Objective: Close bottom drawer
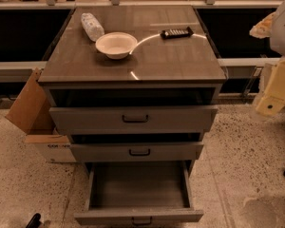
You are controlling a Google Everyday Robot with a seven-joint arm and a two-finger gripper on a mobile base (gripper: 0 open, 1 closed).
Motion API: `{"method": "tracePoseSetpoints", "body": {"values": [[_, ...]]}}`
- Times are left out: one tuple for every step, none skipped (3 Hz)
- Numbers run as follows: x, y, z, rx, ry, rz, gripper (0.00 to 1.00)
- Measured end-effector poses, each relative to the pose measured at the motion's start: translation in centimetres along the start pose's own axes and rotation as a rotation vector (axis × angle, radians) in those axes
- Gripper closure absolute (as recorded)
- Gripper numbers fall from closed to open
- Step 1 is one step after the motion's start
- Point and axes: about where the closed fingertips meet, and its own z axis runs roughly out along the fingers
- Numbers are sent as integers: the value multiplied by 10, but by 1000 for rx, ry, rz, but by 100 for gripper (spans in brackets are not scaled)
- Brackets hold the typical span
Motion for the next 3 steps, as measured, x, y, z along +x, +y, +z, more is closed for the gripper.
{"method": "tracePoseSetpoints", "body": {"values": [[0, 0, 0, 0, 0, 0, 0], [-1, 16, 20, -42, -24, 24, 0], [-3, 58, 61, -150, -78, 78, 0]]}}
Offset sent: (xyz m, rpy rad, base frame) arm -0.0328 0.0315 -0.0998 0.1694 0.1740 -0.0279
